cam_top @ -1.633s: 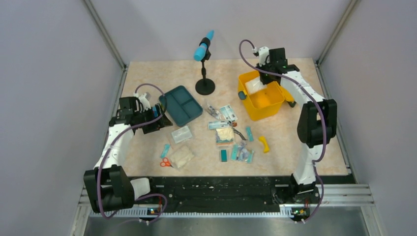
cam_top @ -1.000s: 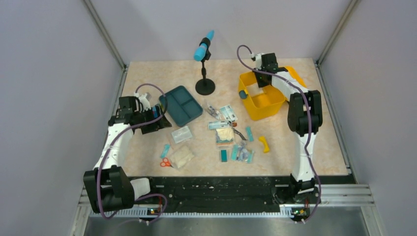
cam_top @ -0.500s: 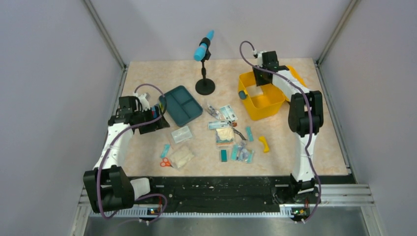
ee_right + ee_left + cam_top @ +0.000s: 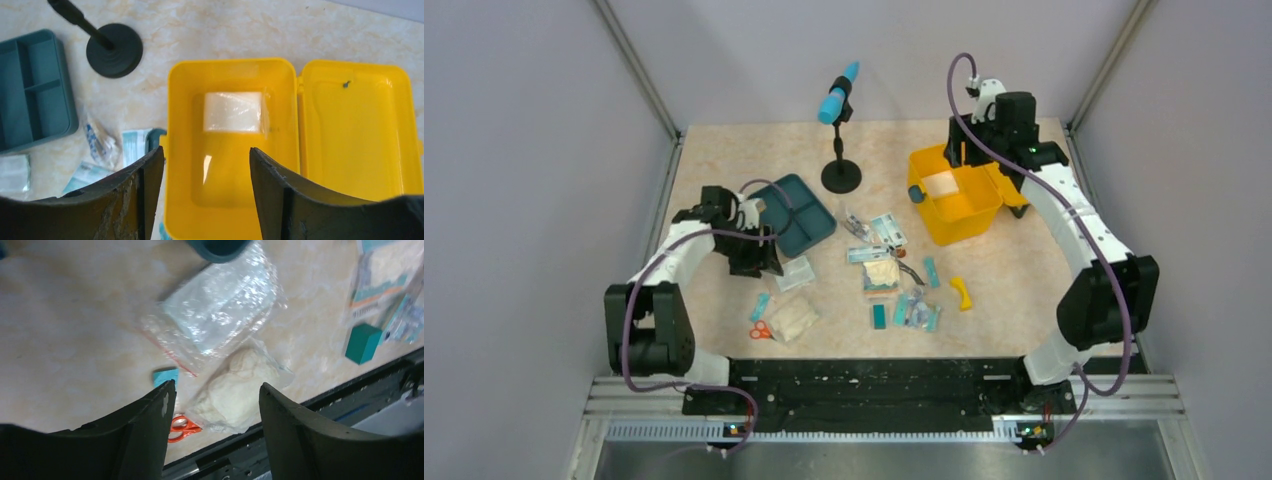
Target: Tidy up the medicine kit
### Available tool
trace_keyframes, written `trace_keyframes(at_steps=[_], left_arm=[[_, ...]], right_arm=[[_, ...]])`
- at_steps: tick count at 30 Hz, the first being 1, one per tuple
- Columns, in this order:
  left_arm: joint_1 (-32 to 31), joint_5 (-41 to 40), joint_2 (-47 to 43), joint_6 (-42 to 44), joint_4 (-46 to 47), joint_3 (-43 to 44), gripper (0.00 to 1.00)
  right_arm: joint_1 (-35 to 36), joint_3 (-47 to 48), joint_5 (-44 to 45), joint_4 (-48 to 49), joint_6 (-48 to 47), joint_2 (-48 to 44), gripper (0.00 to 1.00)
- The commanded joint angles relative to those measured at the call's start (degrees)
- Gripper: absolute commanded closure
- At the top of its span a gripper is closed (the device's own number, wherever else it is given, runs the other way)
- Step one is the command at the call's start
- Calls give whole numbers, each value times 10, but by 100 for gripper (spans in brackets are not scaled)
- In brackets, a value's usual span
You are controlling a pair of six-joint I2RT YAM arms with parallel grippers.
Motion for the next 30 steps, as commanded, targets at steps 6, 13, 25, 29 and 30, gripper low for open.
trace_keyframes(at_steps=[6,13,25,29,30], left_arm=[[-159,-38,94,147,-113,54,40],[-231,-160,137,148,-100,60,37],[-266,-187,169,155,-76,46,83],[-265,-141,140,161,-89,57,100],[-266,-135,130,162,-92,59,100]], right_arm=[[4,-113,-30,-7,-13,-131,37],[4,-147,-19,-9,-30,-183,37],[4,-165,-15,-9,-37,-203,37],[4,-163,-18,-12,-42,-200,37],[4,-162,-19,-13,-43,-200,37]])
